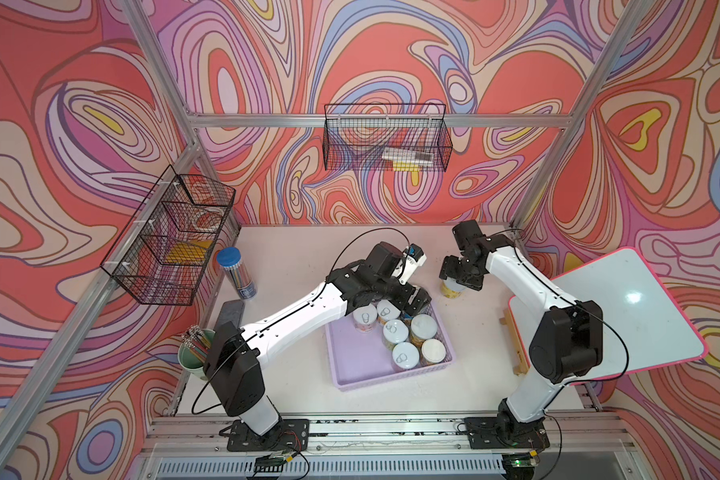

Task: Put the canned food in the basket
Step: Pick up the canned food from the center of the board, then place the canned food in the basket.

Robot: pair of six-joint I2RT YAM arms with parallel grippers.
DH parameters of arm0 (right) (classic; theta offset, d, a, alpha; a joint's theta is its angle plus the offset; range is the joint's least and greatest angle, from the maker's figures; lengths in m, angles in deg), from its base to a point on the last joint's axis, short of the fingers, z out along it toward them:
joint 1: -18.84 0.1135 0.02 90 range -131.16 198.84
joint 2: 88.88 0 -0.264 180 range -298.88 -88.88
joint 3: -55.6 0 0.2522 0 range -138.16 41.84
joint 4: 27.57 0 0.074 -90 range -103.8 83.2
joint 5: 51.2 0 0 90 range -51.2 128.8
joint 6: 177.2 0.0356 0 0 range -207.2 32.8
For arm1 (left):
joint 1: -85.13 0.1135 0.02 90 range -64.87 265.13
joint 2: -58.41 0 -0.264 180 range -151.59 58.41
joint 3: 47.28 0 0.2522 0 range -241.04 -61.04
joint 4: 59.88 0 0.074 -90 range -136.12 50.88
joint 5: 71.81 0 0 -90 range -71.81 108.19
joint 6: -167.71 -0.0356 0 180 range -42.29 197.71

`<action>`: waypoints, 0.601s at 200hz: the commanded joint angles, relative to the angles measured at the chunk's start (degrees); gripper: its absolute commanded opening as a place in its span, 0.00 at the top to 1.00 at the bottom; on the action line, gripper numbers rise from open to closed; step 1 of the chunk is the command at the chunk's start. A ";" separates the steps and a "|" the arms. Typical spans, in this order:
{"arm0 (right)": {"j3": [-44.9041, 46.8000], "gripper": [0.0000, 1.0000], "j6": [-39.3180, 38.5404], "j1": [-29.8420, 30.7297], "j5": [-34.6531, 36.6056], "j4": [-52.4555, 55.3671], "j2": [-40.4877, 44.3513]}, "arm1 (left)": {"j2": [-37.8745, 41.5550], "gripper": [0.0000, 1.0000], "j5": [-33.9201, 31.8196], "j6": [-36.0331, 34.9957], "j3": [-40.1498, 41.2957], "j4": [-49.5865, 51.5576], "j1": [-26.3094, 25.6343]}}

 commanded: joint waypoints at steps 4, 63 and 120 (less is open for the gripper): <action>-1.83 0.35 -0.63 -0.19 1.79 0.92 2.78 | -1.51 0.01 0.14 -0.12 -1.50 0.68 -0.33; -4.22 0.36 -1.82 0.49 -0.77 2.17 6.04 | 2.08 0.01 0.46 1.98 2.39 -1.17 1.81; -10.82 0.39 -2.23 7.42 1.31 5.84 4.60 | 7.58 0.01 1.46 4.10 9.80 -3.10 5.70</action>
